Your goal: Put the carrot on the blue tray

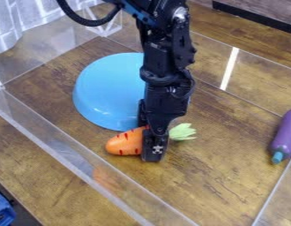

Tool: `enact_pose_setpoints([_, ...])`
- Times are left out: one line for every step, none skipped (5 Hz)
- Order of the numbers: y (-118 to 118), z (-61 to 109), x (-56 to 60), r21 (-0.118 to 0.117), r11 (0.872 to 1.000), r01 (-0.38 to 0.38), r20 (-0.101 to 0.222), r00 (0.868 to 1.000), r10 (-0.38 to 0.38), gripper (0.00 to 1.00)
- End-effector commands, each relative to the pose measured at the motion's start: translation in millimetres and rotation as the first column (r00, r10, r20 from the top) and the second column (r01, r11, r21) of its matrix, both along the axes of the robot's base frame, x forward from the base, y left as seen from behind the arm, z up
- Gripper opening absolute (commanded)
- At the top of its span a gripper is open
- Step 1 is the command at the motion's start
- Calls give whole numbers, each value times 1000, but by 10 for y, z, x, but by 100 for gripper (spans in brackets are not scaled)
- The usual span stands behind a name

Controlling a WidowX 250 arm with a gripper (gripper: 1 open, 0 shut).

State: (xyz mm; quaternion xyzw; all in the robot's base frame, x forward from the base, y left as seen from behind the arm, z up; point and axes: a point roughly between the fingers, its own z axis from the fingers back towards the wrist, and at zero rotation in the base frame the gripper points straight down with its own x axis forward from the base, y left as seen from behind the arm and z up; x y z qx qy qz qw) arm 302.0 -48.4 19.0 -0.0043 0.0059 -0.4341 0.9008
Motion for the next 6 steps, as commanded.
enact_pose_setpoints([109, 30, 46, 1, 1000, -23, 16, 1000, 23, 0])
enact_pose_setpoints([122, 33, 47, 4, 1000, -21, 15, 1000, 21, 0])
enact_pose_setpoints([134, 31, 50, 6, 1000, -20, 14, 1000, 20, 0])
enact_pose_setpoints([145, 33, 51, 9, 1000, -18, 12, 1000, 18, 0])
enact_pose_setpoints([157, 37, 51, 12, 1000, -16, 10, 1000, 16, 0])
enact_pose_setpoints([168, 39, 52, 15, 1000, -15, 9, 1000, 15, 0])
